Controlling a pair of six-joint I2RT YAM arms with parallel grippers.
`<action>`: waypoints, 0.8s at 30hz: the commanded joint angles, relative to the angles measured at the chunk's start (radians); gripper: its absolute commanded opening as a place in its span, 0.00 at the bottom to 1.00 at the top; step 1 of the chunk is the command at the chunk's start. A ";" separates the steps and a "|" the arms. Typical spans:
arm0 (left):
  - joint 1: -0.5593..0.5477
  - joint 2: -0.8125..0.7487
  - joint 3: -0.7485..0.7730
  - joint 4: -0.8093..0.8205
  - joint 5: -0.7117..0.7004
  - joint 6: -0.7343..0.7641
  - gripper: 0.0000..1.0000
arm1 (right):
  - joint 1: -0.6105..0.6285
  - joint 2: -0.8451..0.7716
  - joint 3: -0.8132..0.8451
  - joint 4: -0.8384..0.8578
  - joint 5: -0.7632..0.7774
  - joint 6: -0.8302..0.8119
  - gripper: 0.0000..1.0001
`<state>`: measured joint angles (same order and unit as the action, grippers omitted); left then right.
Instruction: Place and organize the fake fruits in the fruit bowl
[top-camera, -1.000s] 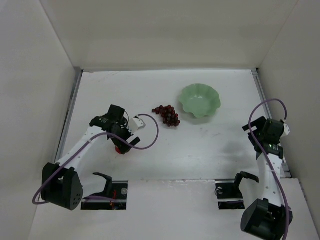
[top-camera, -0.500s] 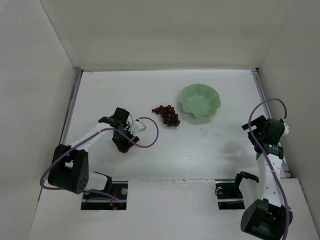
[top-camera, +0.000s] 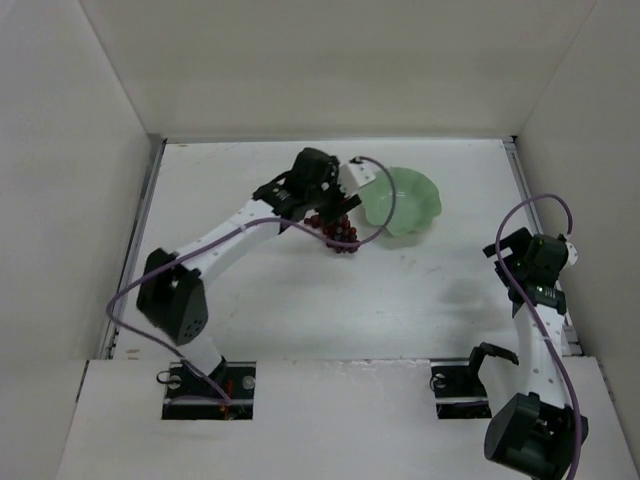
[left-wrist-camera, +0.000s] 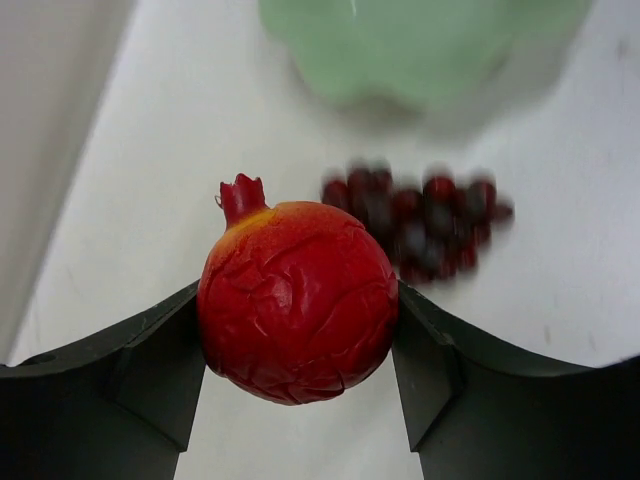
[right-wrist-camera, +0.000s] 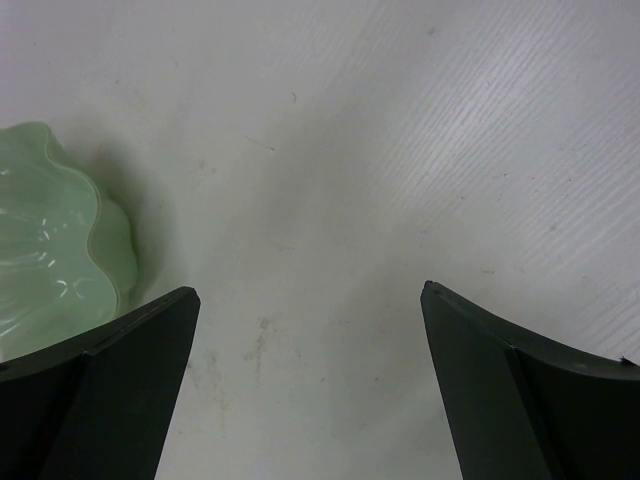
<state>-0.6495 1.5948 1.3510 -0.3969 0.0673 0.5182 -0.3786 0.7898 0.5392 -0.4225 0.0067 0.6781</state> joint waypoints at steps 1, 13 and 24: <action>-0.057 0.183 0.187 0.182 0.012 -0.069 0.32 | 0.013 -0.009 -0.007 0.090 -0.004 0.009 1.00; -0.146 0.540 0.530 0.349 0.081 -0.127 0.92 | 0.013 -0.034 -0.045 0.100 -0.004 0.015 1.00; -0.020 0.288 0.429 0.152 0.199 0.108 1.00 | 0.020 -0.089 -0.065 0.091 -0.028 0.014 1.00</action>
<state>-0.7464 2.0613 1.8050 -0.1612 0.1787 0.4770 -0.3714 0.7105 0.4770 -0.3733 -0.0063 0.6865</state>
